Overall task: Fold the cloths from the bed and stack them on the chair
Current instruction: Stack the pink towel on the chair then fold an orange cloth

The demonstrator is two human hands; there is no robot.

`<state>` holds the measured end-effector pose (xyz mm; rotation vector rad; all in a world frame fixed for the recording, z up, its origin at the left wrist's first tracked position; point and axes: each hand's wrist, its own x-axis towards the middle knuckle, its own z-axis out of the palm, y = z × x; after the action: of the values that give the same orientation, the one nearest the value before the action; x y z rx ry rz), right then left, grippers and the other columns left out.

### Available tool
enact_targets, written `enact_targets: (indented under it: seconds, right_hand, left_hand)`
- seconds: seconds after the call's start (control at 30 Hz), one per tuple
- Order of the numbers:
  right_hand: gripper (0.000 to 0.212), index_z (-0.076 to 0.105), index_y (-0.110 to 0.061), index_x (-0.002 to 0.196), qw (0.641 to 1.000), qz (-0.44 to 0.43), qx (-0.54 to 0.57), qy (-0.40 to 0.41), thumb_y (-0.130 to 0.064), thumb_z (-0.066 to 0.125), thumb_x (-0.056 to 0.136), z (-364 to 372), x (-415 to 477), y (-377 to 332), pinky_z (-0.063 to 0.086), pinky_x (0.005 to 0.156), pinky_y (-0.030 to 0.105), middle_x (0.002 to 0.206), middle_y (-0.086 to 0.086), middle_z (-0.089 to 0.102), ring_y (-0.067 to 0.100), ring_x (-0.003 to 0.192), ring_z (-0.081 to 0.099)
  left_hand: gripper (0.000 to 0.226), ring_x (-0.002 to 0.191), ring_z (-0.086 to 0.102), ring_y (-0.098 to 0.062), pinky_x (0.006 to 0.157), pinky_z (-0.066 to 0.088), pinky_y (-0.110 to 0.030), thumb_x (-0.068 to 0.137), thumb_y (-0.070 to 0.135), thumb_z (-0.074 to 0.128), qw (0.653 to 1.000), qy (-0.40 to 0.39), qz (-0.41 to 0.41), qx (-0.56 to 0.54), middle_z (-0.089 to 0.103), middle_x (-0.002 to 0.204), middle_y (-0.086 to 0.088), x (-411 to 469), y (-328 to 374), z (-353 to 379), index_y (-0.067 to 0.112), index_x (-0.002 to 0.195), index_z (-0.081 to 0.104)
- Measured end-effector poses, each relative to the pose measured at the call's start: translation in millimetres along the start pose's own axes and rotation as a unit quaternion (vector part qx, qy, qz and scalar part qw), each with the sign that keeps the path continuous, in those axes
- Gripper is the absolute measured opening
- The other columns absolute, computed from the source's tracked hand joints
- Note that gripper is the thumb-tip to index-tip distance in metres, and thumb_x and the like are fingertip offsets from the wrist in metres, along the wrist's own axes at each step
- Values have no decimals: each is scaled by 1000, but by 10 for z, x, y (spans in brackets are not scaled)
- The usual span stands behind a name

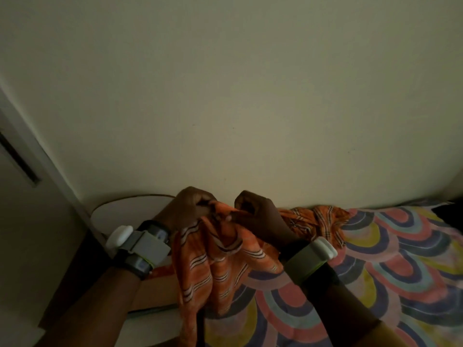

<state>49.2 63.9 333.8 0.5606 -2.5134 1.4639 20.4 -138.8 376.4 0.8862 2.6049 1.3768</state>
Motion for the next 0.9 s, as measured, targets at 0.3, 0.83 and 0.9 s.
enact_targets:
  seconds: [0.3, 0.83, 0.9]
  right_hand:
    - [14, 61, -27, 71, 986, 96, -104, -85, -29, 64, 85, 433, -663, 1134, 36, 61, 26, 65, -17, 50, -1, 58, 46]
    - [17, 69, -8, 91, 993, -7, 64, -95, -23, 67, 83, 510, -60, 86, 54, 82, 39, 89, 7, 71, 17, 85, 68]
    - [25, 67, -6, 99, 981, 60, 163, -90, -25, 67, 83, 616, -178, 141, 55, 84, 35, 94, 8, 70, 18, 90, 66]
  left_hand:
    - [26, 43, 49, -6, 46, 38, -14, 65, 5, 51, 920, 150, -34, -361, 53, 43, 9, 82, 263, -113, 19, 43, 57]
    - [24, 38, 49, -6, 45, 43, -13, 53, 23, 77, 950, 105, -49, -292, 52, 40, 8, -33, 284, -412, 16, 42, 56]
    - [21, 40, 52, -4, 46, 44, -13, 58, 20, 71, 955, 118, -42, -270, 55, 41, 8, -82, 293, -462, 18, 41, 60]
